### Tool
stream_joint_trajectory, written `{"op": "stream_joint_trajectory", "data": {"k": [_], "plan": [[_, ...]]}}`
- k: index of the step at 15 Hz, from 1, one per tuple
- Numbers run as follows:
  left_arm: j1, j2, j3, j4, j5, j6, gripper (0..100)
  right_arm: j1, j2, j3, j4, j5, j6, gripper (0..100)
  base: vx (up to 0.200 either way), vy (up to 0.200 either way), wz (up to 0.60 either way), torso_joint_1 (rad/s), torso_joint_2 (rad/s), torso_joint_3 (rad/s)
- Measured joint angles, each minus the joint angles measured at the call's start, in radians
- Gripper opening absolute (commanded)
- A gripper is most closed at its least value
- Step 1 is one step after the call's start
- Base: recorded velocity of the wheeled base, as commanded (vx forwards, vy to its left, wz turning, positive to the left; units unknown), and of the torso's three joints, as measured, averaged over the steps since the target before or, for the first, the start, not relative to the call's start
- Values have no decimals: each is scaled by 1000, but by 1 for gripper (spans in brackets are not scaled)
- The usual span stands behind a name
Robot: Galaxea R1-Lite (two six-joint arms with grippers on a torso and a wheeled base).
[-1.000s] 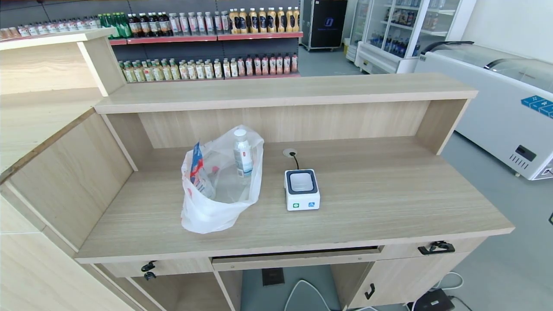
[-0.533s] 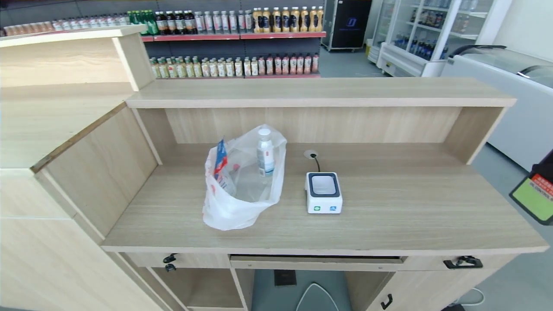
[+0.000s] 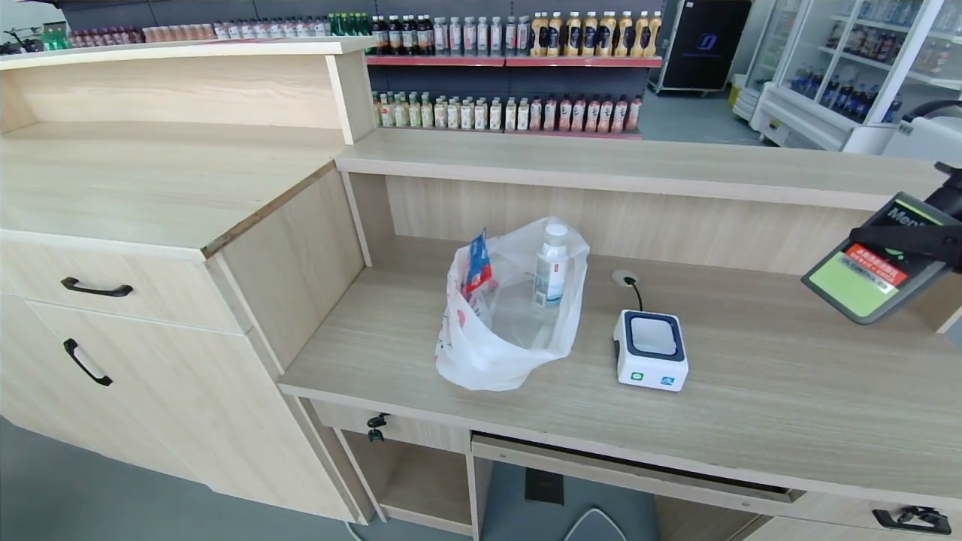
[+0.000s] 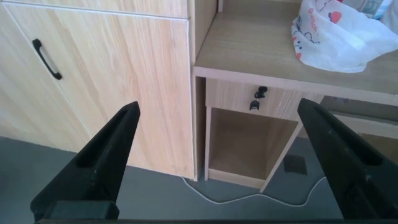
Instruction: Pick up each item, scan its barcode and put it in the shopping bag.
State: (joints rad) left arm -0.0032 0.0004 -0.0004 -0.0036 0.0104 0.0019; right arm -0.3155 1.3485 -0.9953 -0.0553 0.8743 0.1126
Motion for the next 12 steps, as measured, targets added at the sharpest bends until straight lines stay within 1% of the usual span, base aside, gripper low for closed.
{"op": "stream_joint_trajectory", "data": {"k": [1,3,6,9,12], "plan": [[-1,0,0,0,0,0,100,-31,34,5,-31,82,5,0,0,0,0,0,0,0],[1,0,0,-1,0,0,100,-71,104,9,-45,157,10,0,0,0,0,0,0,0],[0,0,0,-1,0,0,100,-95,190,5,-48,199,10,0,0,0,0,0,0,0],[0,0,0,-1,0,0,100,-97,266,-13,-71,266,2,0,0,0,0,0,0,0],[0,0,0,0,0,0,100,-78,329,-19,-140,270,1,0,0,0,0,0,0,0]]}}
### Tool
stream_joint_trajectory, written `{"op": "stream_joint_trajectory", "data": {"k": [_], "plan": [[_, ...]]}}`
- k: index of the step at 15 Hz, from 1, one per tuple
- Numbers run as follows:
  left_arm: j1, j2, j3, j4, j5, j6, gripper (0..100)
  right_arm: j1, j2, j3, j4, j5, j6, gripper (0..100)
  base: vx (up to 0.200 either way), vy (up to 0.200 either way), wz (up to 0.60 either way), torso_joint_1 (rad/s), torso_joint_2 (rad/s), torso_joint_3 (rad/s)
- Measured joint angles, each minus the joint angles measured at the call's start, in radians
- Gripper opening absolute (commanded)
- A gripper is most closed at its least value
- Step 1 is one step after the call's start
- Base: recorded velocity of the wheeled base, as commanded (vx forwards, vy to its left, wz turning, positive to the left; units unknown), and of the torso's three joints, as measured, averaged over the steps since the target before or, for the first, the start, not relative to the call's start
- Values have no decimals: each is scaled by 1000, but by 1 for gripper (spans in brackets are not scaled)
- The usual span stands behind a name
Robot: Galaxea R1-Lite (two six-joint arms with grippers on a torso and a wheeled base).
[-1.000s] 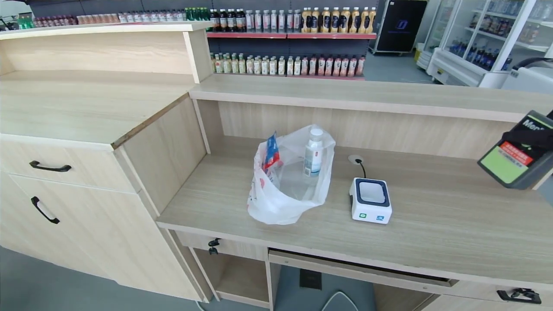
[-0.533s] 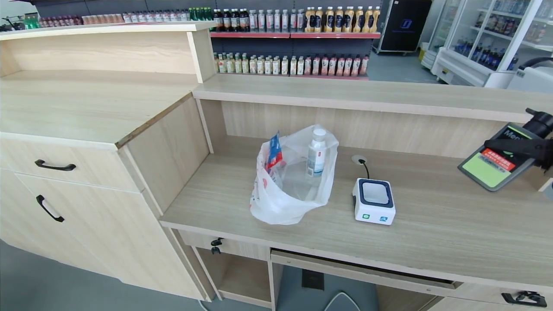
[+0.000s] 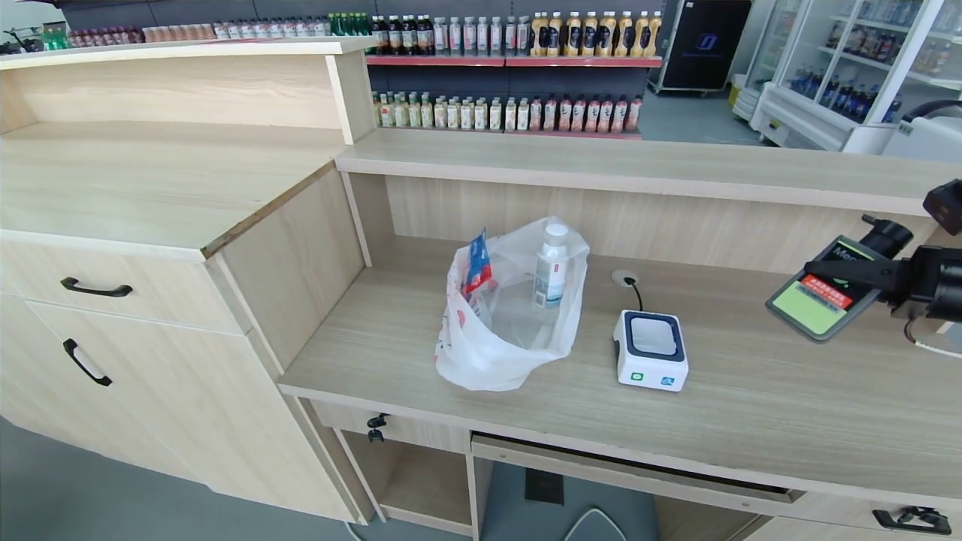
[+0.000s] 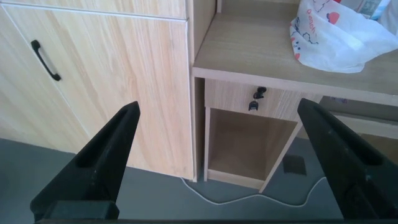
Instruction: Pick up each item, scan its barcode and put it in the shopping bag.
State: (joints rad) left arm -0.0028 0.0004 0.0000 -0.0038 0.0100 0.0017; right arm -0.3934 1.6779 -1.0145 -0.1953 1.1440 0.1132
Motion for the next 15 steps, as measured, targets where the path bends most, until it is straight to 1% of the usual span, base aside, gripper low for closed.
{"op": "stream_joint_trajectory", "data": {"k": [5,8,11,15], "plan": [[0,0,0,0,0,0,100,24,82,-17,-89,0,1,0,0,0,0,0,0,0],[0,0,0,0,0,0,100,46,111,-17,-93,-1,-6,0,0,0,0,0,0,0],[0,0,0,0,0,0,100,64,139,-22,-102,-1,-49,0,0,0,0,0,0,0],[-1,0,0,0,0,0,100,90,194,-49,-201,-2,-53,0,0,0,0,0,0,0]]}}
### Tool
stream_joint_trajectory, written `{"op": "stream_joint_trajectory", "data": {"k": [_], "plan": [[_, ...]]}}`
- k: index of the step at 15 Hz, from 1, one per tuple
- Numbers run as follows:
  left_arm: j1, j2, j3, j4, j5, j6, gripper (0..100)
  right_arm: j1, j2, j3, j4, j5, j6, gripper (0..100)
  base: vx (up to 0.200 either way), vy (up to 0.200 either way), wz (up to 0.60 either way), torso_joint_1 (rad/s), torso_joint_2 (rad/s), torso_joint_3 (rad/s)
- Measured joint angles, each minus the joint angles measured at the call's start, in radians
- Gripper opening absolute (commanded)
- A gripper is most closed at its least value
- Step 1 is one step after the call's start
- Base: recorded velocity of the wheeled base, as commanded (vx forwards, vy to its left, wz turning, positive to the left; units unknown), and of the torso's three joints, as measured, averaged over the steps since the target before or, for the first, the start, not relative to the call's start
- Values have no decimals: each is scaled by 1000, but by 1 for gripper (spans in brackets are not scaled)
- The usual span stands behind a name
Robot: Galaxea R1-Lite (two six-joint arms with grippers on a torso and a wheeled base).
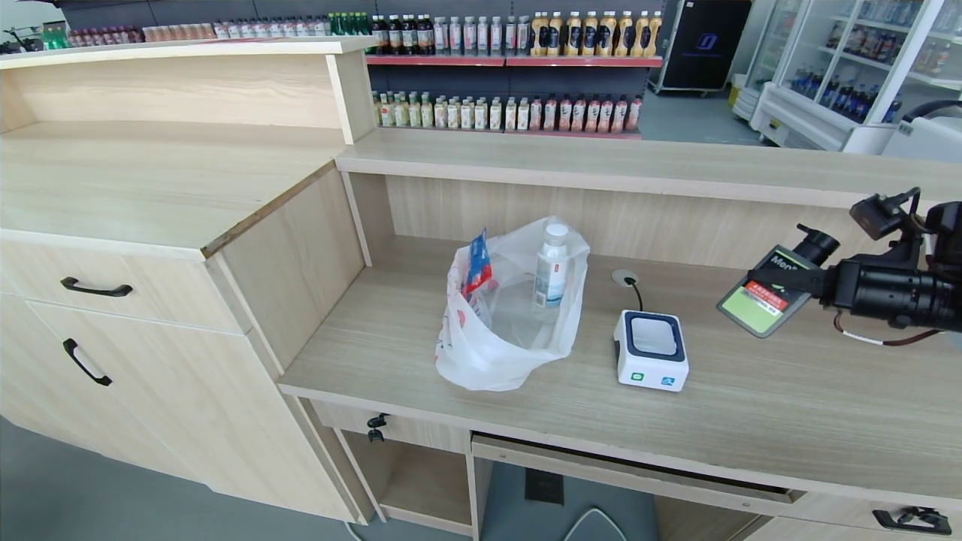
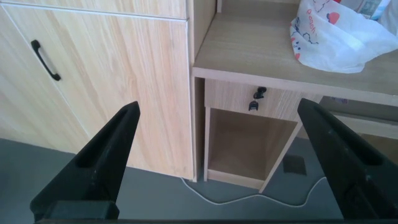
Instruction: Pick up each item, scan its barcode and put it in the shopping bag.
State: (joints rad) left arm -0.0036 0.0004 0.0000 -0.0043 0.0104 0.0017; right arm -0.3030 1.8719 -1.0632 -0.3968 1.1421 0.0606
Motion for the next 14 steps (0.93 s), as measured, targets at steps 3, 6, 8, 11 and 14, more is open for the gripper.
{"op": "stream_joint_trajectory", "data": {"k": [3,6,8,11,14], "plan": [[0,0,0,0,0,0,100,17,33,-14,-12,-2,-3,0,0,0,0,0,0,0],[1,0,0,0,0,0,100,25,47,-18,-12,-2,-3,0,0,0,0,0,0,0],[0,0,0,0,0,0,100,29,53,-22,-13,-3,-3,0,0,0,0,0,0,0],[0,0,0,0,0,0,100,34,57,-23,-20,-3,-8,0,0,0,0,0,0,0],[0,0,0,0,0,0,100,35,56,-20,-20,-3,-8,0,0,0,0,0,0,0]]}}
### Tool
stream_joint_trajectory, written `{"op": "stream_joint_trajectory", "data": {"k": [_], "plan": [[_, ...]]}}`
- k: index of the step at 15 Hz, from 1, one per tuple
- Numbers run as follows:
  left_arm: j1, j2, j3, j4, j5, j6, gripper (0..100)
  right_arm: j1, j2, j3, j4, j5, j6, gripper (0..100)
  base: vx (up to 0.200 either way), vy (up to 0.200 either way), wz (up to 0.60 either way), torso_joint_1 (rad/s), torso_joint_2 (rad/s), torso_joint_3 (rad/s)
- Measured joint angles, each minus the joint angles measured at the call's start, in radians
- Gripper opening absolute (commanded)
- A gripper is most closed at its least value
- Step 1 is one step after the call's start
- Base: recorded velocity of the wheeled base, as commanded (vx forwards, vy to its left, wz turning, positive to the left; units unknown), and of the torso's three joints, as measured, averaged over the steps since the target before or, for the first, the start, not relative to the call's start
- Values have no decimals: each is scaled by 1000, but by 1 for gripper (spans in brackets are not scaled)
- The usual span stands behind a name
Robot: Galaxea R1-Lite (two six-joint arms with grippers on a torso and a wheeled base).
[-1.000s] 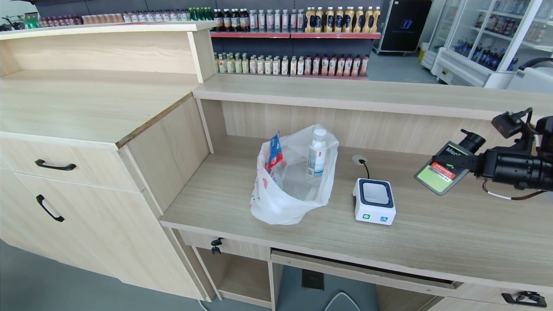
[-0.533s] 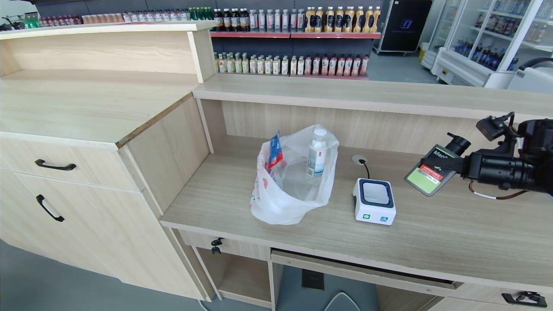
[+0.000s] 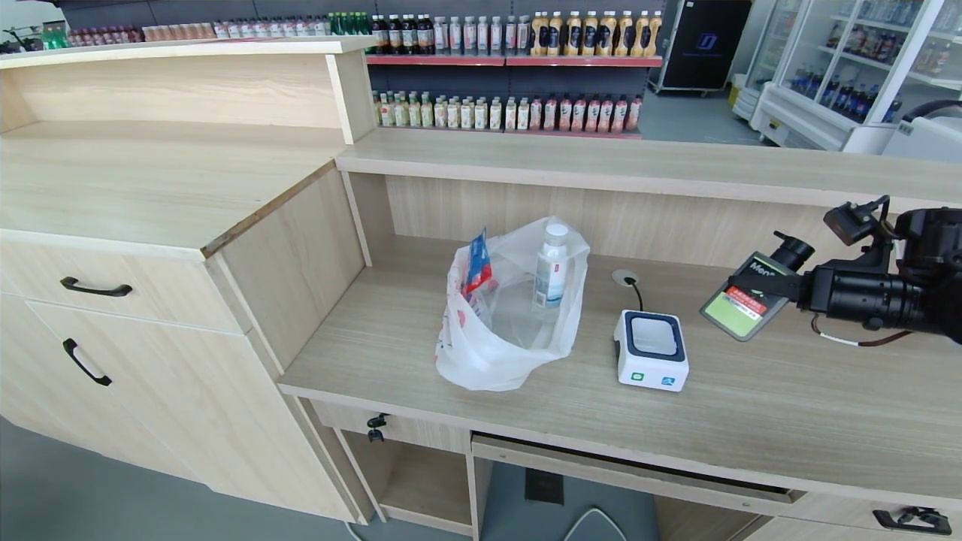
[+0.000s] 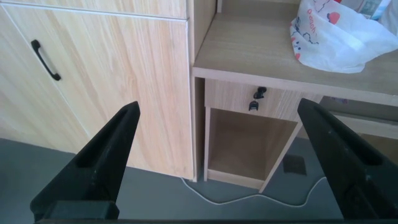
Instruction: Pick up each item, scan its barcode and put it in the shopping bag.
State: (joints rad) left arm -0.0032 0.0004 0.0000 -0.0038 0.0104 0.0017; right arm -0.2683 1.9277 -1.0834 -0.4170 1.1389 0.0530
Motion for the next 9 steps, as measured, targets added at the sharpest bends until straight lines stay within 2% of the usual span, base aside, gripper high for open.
{"op": "stream_joint_trajectory", "data": {"k": [6,9], "plan": [[0,0,0,0,0,0,100,-2,-34,25,-1,-3,-17,0,0,0,0,0,0,0],[0,0,0,0,0,0,100,-63,-152,96,33,-12,-170,0,0,0,0,0,0,0]]}}
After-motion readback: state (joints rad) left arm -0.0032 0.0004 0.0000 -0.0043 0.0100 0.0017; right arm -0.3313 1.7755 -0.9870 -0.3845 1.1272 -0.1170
